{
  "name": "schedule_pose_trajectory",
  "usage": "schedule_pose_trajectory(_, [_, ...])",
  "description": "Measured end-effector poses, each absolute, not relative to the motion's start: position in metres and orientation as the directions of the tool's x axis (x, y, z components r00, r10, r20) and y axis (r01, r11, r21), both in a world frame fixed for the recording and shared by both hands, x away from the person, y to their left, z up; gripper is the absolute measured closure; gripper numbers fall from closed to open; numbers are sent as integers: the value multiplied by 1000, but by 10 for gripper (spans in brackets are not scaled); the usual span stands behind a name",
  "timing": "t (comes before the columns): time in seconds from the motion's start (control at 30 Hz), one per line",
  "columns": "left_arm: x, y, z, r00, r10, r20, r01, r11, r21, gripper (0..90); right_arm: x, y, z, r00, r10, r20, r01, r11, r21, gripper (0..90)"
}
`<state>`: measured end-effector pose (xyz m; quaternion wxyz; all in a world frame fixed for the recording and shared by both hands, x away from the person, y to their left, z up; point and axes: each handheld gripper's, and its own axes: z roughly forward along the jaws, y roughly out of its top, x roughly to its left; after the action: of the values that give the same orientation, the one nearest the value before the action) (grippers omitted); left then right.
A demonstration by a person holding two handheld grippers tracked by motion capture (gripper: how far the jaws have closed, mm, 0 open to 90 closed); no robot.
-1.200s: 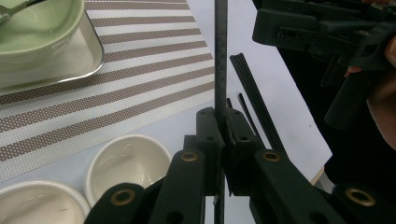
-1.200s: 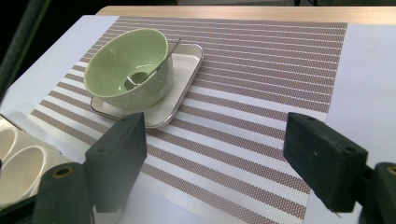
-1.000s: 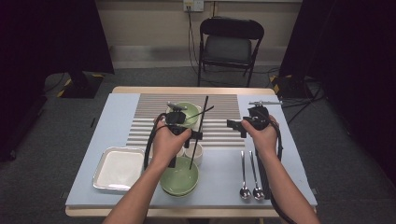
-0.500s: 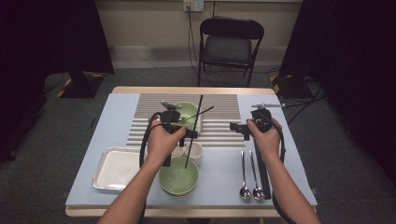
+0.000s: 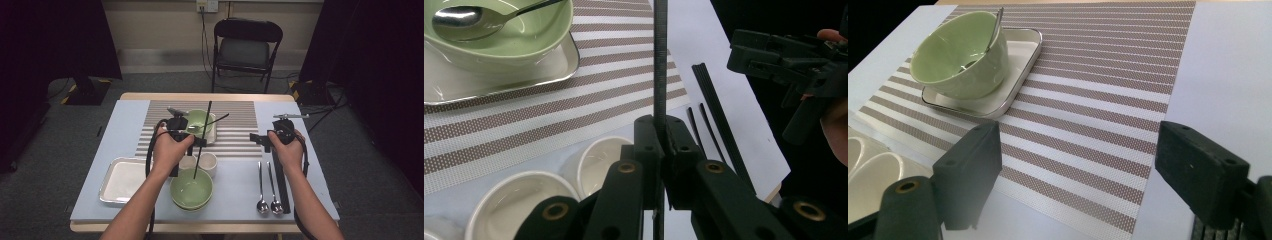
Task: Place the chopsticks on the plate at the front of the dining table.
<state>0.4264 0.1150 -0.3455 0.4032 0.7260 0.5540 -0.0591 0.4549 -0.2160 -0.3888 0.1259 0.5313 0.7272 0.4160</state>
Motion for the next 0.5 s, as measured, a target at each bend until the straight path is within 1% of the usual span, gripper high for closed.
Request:
schedule_pose_trajectory(0.13, [427,119,-346,361,761,-539,858,-43,512,863,454,-220,-393,-397,882,253,672,92,735,181])
schedule_pose_trajectory(0.5, [427,127,-345,358,763,-537,858,-42,512,863,452,-229,-402,-379,890,253,685,86,724,185])
